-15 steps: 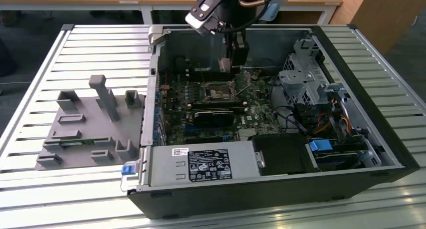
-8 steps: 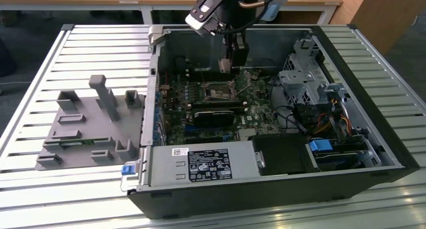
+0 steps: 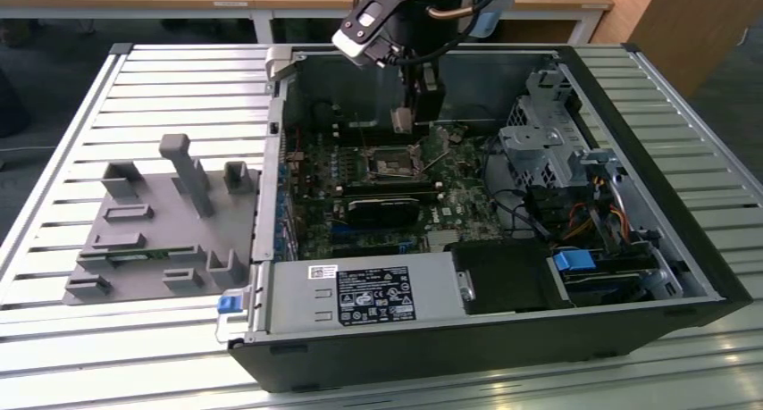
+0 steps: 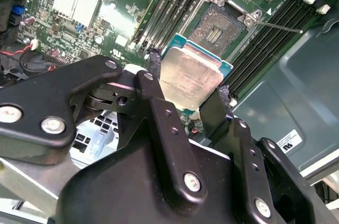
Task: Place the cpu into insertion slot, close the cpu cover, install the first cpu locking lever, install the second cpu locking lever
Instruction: 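Place the cpu into insertion slot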
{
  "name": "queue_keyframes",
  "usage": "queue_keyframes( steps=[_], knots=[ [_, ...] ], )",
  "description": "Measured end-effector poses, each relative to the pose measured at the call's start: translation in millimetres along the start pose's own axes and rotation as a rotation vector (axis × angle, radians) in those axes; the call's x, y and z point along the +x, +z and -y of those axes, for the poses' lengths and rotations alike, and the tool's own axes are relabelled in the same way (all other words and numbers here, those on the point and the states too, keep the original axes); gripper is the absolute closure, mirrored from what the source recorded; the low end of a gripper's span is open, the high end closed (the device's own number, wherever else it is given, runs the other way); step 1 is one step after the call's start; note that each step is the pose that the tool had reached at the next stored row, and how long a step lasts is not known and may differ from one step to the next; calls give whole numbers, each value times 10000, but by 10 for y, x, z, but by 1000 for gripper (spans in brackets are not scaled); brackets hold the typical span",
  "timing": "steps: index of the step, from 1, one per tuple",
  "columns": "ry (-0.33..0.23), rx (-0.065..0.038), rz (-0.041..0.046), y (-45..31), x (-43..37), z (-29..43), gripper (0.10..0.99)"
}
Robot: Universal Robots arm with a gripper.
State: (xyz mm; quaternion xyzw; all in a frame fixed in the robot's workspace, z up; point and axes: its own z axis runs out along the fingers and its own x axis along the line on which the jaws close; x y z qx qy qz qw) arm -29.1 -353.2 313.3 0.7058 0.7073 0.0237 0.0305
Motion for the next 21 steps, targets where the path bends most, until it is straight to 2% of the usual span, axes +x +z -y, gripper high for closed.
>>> queue_keyframes(
  steps=[8, 21],
  knots=[
    [10, 0, 4, 67, 8, 9, 545],
    [8, 0, 3, 99, 37, 51, 545]
  ],
)
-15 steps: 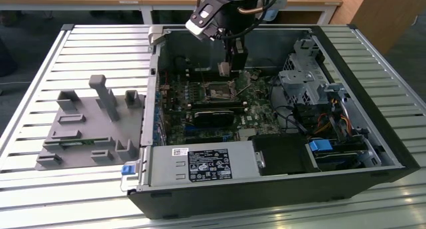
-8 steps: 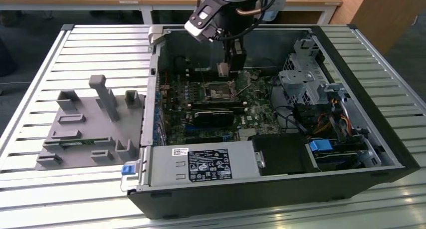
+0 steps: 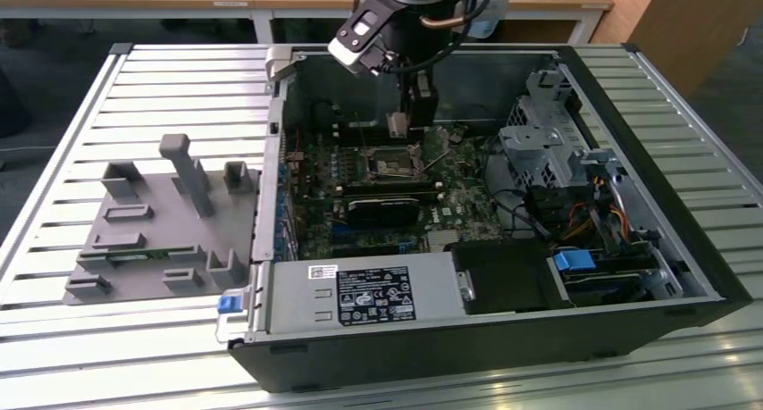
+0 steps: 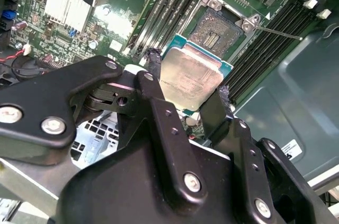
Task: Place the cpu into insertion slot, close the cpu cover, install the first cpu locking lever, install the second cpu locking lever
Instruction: 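Place the cpu into insertion slot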
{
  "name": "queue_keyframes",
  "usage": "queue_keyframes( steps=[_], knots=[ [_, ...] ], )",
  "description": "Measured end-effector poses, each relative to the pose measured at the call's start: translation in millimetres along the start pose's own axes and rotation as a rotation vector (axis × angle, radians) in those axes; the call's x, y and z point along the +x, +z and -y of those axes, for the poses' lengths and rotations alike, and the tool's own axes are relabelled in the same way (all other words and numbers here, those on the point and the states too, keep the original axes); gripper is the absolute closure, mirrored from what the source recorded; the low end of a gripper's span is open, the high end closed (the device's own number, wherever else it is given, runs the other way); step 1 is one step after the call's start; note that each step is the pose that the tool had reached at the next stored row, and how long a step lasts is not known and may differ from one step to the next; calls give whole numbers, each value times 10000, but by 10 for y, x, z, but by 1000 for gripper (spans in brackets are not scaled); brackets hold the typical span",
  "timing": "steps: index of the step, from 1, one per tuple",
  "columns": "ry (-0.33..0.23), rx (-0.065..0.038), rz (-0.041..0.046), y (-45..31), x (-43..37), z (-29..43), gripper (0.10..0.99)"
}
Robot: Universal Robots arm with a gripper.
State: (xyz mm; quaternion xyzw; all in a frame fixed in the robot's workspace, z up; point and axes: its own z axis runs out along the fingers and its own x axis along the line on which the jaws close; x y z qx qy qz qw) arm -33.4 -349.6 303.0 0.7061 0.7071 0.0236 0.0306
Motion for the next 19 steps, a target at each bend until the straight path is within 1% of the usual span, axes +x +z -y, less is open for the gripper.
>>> queue_keyframes(
  steps=[4, 7, 9, 13, 19],
  knots=[
    [1, -1, -2, 36, 22, 3, 545],
    [-1, 0, 1, 66, 26, 5, 545],
    [-1, 3, 20, 80, 29, 5, 545],
    [-2, 2, 19, 110, 29, 8, 545],
    [-2, 20, 19, 124, 30, 9, 545]
  ],
)
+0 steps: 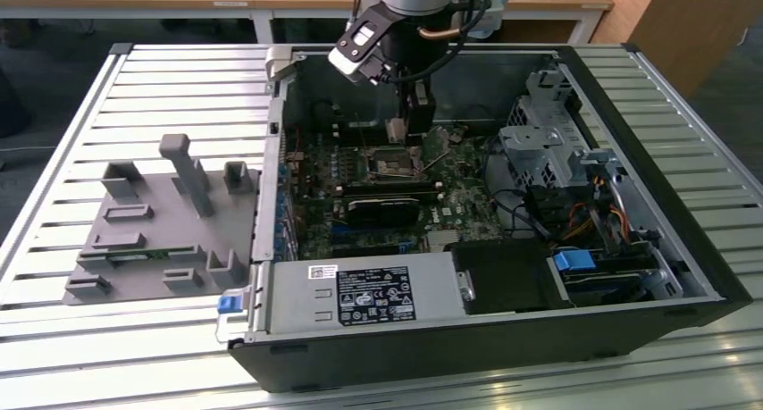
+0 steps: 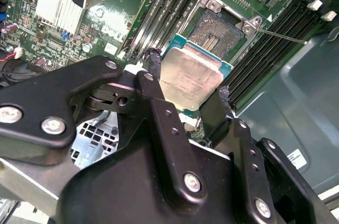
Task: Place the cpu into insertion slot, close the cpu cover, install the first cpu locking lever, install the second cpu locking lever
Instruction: 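Place the cpu into insertion slot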
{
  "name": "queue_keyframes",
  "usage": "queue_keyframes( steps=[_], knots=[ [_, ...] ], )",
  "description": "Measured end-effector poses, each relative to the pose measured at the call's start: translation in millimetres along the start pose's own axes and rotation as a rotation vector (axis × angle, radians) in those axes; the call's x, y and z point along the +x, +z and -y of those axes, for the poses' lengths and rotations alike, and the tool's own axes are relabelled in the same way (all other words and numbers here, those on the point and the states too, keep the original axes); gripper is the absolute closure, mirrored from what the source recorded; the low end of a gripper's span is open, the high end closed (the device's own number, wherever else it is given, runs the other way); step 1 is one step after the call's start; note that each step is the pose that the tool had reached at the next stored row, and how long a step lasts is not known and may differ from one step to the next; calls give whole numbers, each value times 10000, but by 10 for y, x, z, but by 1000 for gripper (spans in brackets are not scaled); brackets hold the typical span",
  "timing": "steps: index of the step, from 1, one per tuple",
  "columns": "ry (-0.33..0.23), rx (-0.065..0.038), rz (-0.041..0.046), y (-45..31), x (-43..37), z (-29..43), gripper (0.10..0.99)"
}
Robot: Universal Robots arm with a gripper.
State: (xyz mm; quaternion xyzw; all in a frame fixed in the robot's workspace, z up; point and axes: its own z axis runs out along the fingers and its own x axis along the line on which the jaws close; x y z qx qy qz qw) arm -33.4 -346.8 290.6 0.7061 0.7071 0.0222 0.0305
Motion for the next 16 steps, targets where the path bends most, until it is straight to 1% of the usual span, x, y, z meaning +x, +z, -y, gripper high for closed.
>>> queue_keyframes(
  steps=[6, 9, 16],
  knots=[
    [1, 3, -2, 6, 1, 0, 545],
    [-1, 20, 1, 24, 14, 2, 545],
    [-4, 22, 0, 143, 51, 11, 545]
  ],
)
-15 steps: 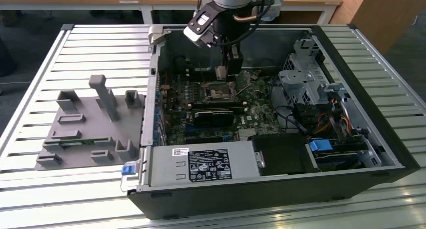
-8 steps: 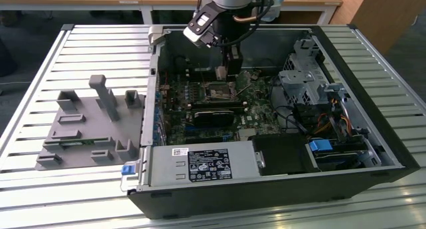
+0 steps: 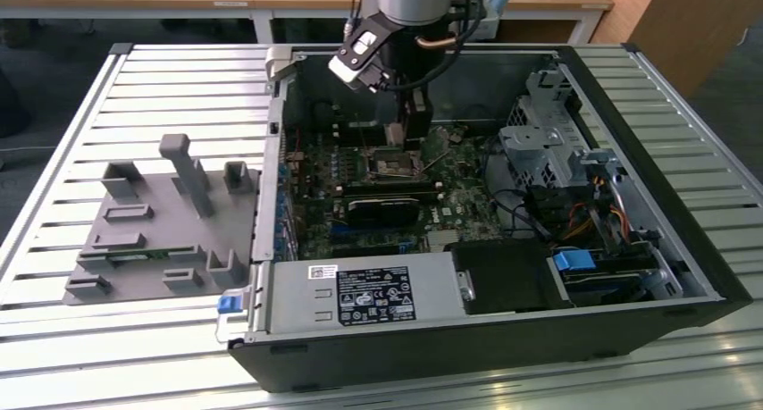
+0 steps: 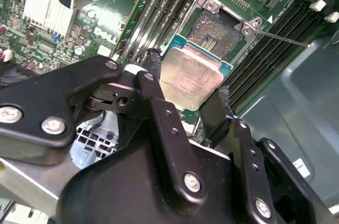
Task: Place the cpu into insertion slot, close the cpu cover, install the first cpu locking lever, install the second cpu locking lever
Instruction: 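Place the cpu into insertion slot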
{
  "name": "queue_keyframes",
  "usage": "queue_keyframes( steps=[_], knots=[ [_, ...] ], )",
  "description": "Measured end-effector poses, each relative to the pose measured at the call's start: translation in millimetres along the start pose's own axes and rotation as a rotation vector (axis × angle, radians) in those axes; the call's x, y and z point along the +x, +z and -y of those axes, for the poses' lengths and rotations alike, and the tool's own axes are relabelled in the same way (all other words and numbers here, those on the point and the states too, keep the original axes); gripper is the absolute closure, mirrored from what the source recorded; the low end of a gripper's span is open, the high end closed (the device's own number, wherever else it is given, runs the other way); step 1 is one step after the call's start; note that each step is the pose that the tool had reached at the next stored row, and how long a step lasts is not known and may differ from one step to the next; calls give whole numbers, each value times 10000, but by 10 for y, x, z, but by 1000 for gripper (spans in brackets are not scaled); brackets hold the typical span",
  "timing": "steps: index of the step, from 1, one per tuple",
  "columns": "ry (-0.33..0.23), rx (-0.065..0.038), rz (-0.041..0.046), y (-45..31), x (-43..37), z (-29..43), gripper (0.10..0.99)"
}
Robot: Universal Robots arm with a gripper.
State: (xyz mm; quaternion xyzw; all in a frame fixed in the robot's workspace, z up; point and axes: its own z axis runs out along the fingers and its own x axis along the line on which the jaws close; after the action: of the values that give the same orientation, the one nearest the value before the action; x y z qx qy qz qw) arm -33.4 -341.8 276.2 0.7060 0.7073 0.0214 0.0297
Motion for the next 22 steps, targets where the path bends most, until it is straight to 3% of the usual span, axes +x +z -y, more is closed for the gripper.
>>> queue_keyframes(
  steps=[6, 16, 22],
  knots=[
    [0, 0, -19, 74, 14, 6, 545],
    [-14, 0, -19, 127, 15, 20, 545],
    [-564, -6, -61, 163, 16, 30, 545]
  ],
)
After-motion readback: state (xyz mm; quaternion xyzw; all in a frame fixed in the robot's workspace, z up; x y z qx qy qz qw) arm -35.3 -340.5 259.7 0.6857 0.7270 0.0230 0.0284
